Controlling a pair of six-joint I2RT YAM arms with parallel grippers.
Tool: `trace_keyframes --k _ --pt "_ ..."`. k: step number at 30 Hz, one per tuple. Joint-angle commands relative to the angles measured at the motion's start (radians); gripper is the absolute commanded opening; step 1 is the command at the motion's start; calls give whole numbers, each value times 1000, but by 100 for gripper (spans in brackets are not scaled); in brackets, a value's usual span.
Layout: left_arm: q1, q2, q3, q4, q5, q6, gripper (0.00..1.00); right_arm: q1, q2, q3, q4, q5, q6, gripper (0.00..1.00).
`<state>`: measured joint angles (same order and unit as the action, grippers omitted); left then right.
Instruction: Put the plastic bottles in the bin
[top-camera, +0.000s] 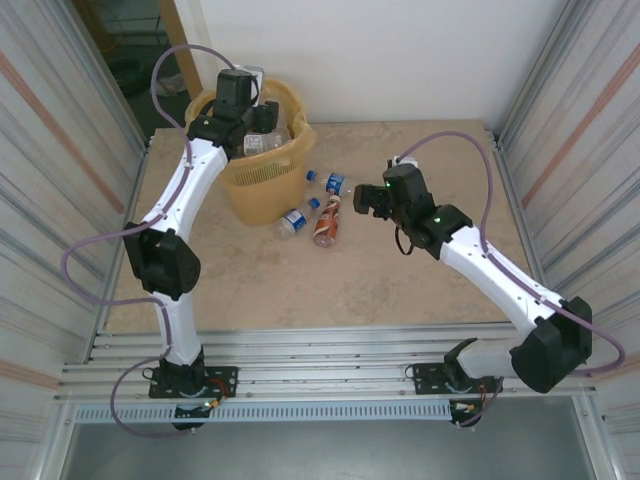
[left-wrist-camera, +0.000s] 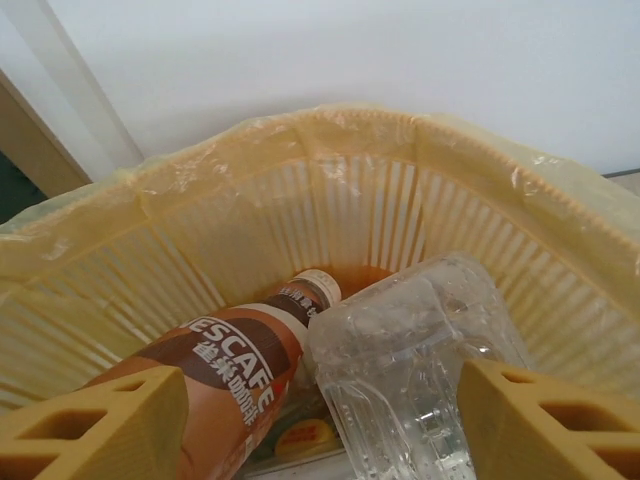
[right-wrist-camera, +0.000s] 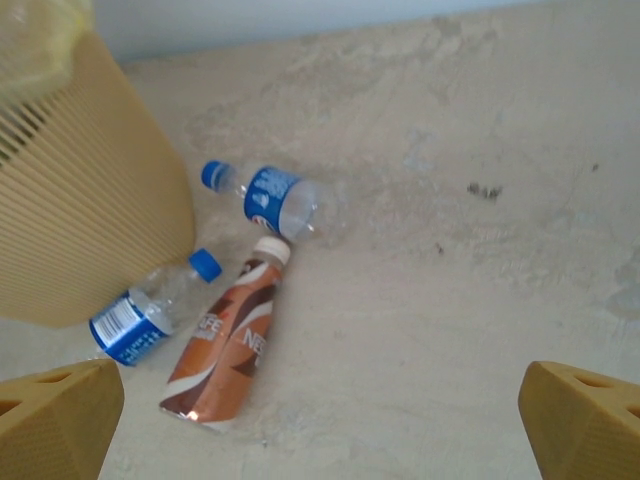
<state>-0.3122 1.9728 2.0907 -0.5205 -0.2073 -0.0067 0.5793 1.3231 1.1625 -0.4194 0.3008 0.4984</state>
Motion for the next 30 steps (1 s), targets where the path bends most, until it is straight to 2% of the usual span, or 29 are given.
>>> trace_keyframes --k 1,9,13,20,30 --pt "17 -9 5 -63 -60 31 72 0 53 34 -47 -32 104 100" --pt "47 -19 -3 -108 -91 31 74 23 243 101 -66 -120 193 98" --pt "54 -67 -47 -72 -14 4 75 51 351 153 -77 -139 225 98" --pt "55 -211 -162 53 128 -62 76 74 501 228 -76 -179 252 97" --pt "59 -478 -407 246 170 -112 77 76 638 297 -89 -228 256 92"
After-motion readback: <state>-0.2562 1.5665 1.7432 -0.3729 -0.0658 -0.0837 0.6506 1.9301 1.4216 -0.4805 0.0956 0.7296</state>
